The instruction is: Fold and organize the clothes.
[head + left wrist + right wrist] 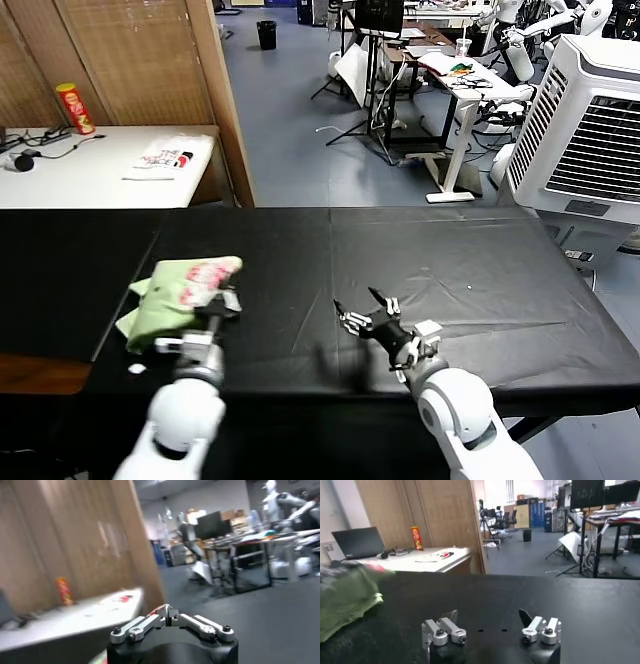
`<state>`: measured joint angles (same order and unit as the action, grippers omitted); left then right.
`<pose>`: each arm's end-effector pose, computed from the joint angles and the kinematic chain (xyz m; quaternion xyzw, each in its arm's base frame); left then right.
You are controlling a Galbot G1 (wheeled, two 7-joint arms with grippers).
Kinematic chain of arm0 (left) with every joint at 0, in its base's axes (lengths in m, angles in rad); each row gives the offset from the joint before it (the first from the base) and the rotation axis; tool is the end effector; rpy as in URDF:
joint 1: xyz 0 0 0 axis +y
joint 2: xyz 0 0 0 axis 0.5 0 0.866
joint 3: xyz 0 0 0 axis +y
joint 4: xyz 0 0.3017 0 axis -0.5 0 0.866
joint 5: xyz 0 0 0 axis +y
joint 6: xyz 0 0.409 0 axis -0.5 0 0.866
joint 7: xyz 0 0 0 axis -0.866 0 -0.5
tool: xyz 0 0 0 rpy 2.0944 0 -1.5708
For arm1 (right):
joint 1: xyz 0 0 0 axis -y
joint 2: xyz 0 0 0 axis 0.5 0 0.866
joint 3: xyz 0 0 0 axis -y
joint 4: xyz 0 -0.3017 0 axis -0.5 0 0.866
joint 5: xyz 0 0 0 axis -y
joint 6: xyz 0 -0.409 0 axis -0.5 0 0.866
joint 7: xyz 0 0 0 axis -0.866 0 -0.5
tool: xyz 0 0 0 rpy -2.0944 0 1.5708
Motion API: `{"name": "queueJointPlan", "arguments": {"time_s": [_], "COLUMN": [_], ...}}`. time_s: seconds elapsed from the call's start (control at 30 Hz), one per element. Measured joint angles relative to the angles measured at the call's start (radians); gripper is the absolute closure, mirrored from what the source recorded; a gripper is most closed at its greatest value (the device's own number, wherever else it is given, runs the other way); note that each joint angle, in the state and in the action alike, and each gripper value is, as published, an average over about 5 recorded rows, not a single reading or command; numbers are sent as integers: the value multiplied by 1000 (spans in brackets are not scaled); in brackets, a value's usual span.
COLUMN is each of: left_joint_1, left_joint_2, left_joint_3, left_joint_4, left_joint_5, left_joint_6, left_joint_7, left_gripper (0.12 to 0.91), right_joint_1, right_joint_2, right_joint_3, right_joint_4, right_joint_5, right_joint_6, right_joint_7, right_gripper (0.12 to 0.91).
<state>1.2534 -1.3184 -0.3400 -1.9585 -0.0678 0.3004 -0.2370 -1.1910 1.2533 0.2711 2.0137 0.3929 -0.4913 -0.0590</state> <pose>0.3317 -0.0302 -0.2325 0.0017 -0.9941 -0.0863 0.0650 0.3328 0.0482 -0.1987 0.2276 -0.9619 -0.0345 0.1472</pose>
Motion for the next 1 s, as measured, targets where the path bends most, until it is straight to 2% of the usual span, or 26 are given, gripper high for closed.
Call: {"name": "queueJointPlan", "arguments": {"time_s": [0.1,0.2,0.27,0.4,0.53,0.63,0.9,1.0], "left_joint_1": [-9,-12,-12,-9,0,8,53,71], "left_joint_2": [-55,-82,-87,-82,-58,-28,40,44], "left_joint_3": [41,63,76,86,72,51,-12,-28], "left_joint_4": [20,21,16,0,-24,-46,-74,-75], "left_joint_5": [-3,-33,-48,-61,-103,-118,-118,-117], "left_joint_6": [-9,-16,-27,-76,-108,-120,-154,-160], "left_joint_7": [3,23,42,84,115,121,121,121], "left_gripper": [893,871,803,590,363,260,232,232], "right_joint_1": [-14,-25,-26,-8,33,82,213,245], "right_joint_2": [-27,-66,-88,-99,-78,-46,72,112], "right_joint_3": [13,35,46,42,11,-28,-137,-163], "right_joint_4": [14,24,24,15,-6,-37,-180,-236], "right_joint_5": [49,99,130,194,255,297,395,409], "right_joint_6": [-22,-41,-52,-82,-112,-129,-144,-144], "right_joint_7": [1,4,12,41,73,96,163,176], "right_gripper": [227,227,227,227,227,227,230,265]}}
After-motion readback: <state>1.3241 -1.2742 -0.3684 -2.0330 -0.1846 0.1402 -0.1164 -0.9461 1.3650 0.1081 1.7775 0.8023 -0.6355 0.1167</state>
